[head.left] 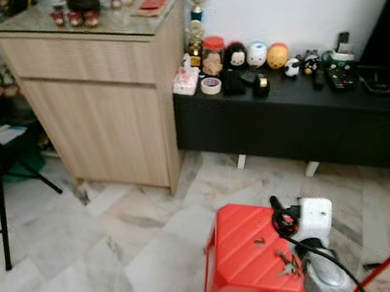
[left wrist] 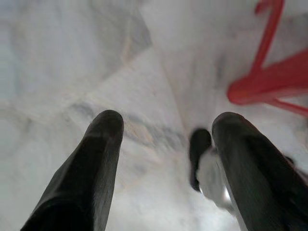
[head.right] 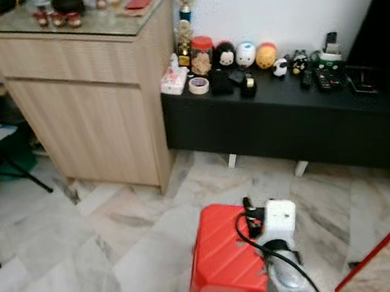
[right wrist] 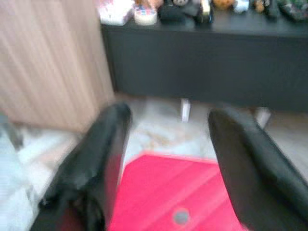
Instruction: Hang keys on a hook
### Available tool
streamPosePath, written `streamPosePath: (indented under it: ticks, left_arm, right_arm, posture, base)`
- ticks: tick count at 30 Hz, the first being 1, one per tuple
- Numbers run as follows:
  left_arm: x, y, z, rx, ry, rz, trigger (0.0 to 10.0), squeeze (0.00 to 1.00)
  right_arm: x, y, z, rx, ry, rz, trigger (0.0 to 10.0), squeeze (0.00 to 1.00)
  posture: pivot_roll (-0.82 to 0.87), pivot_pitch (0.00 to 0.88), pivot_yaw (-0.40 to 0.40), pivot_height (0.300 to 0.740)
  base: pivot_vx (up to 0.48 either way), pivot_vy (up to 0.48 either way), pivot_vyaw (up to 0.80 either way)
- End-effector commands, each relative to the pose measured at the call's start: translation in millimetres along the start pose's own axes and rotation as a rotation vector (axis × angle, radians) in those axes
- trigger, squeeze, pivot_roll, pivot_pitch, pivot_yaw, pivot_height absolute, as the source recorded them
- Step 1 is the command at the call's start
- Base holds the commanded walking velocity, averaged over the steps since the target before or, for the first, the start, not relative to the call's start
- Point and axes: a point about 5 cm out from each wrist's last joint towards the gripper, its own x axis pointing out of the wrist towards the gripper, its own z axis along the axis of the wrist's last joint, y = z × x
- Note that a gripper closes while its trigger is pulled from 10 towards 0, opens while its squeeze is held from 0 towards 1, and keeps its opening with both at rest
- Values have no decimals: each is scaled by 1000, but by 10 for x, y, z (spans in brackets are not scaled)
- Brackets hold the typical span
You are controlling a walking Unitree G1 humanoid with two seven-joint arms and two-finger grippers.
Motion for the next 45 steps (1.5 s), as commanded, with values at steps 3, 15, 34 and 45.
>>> streamPosePath:
  ticks: [3, 15, 34, 45]
  left_arm:
    - [-10, -76, -62, 14, 21, -21, 10000, 0]
    - [-12, -69, -47, -1, 0, -30, 10000, 0]
    - [-26, -49, -106, 19, 21, -39, 10000, 0]
    - [-27, -37, -112, 14, 25, -33, 10000, 0]
  right_arm:
    - [-11, -85, -6, -4, 3, -29, 10000, 0]
    - [-10, -85, -6, -3, -1, -33, 10000, 0]
    - [6, -53, -2, -3, -5, -23, 10000, 0]
    - [-9, -65, -14, -4, -2, -27, 10000, 0]
  posture:
    - [60, 3, -76, 740]
    - [60, 3, -74, 740]
    - [62, 0, -70, 740]
    - [61, 1, -71, 740]
  base:
    - [0, 0, 0]
    - [0, 0, 0]
    - [166, 0, 0]
    - [215, 0, 0]
